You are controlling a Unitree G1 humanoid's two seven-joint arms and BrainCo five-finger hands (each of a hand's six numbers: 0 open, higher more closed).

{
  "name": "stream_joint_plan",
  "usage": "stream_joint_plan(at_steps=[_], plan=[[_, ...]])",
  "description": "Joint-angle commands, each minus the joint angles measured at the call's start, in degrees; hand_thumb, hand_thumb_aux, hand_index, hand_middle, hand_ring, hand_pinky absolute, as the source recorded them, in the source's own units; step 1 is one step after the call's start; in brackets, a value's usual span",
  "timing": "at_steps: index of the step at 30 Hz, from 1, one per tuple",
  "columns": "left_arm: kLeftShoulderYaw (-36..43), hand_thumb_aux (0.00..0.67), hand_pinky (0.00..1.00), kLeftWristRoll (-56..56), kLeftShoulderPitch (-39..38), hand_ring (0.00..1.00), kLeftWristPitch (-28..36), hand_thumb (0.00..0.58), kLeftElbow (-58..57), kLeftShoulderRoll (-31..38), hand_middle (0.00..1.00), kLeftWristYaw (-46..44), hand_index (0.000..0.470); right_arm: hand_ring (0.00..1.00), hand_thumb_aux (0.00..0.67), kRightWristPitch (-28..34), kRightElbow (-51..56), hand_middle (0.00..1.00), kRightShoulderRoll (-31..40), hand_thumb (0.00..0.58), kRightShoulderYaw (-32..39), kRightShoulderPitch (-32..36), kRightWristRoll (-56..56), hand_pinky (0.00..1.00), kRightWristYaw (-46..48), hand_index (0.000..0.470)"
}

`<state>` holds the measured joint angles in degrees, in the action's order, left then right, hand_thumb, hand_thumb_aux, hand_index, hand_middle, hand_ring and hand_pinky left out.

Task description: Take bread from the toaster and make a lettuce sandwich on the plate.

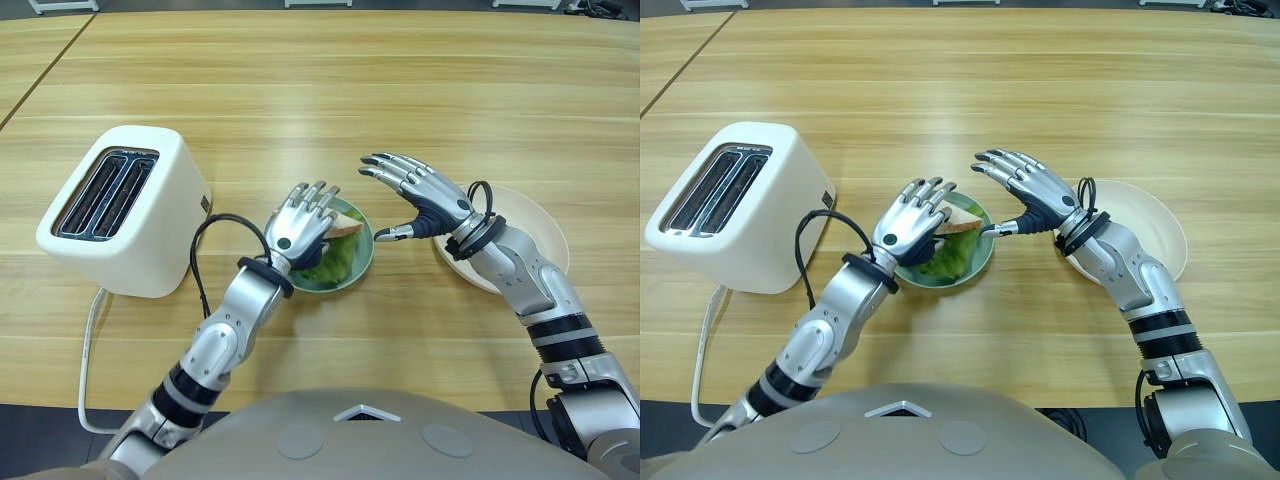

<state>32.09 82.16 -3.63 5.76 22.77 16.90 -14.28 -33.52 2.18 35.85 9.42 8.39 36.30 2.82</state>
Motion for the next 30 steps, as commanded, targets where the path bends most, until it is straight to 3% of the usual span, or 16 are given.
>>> stream_joint_plan(at_steps=[1, 2, 3, 10, 15, 20, 24, 30], plan=[[1.33, 0.121, 0.0, 1.77, -5.11, 0.0, 0.48, 0.19, 3.33, 0.37, 0.0, -2.85, 0.085, 0.0, 0.0, -0.24, -0.3, 0.0, 0.41, 0.0, 0.28, 0.14, 0.77, 0.0, 0.37, 0.0], [1.09, 0.011, 0.0, 1.98, -5.98, 0.0, 0.56, 0.018, 4.23, 0.49, 0.0, -3.04, 0.007, 0.0, 0.0, -0.24, -0.31, 0.0, 0.48, 0.0, 0.25, 0.06, 0.79, 0.0, 0.38, 0.0], [0.76, 0.0, 0.0, 2.08, -6.67, 0.0, 0.61, 0.0, 4.98, 0.47, 0.0, -3.22, 0.0, 0.0, 0.0, -0.24, -0.27, 0.0, 0.53, 0.0, 0.22, 0.03, 0.8, 0.0, 0.38, 0.0], [-4.06, 0.0, 0.0, -2.06, -9.26, 0.0, 0.43, 0.0, 15.96, -0.72, 0.0, -4.26, 0.0, 0.0, 0.0, -1.15, 1.68, 0.0, 0.36, 0.0, 3.7, 0.4, 1.0, 0.0, 3.58, 0.0], [-18.78, 0.0, 0.0, -12.71, -8.98, 0.0, 1.89, 0.0, 26.44, 0.91, 0.0, -6.03, 0.0, 0.0, 0.0, -3.78, 3.49, 0.0, -1.08, 0.0, 10.36, 1.3, 2.11, 0.0, 7.99, 0.0], [-29.68, 0.0, 0.0, -30.01, -16.18, 0.0, 1.11, 0.0, 23.85, 1.64, 0.0, -5.84, 0.0, 0.0, 0.0, -8.42, 4.7, 0.0, 1.96, 0.0, 16.61, -0.76, 4.59, 0.0, 13.31, 0.0], [-32.45, 0.0, 0.0, -37.83, -19.85, 0.0, -0.76, 0.0, 21.68, 2.78, 0.0, -6.33, 0.0, 0.0, 0.0, -9.37, 5.05, 0.0, 4.41, 0.0, 18.39, -1.05, 6.54, 0.0, 15.44, 0.0], [-33.31, 0.0, 0.0, -43.04, -22.73, 0.0, -3.72, 0.0, 20.47, 4.94, 0.0, -7.41, 0.0, 0.0, 0.0, -8.3, 5.53, 0.0, 7.83, 0.0, 22.69, 0.89, 22.99, 0.0, 11.08, 0.0]])
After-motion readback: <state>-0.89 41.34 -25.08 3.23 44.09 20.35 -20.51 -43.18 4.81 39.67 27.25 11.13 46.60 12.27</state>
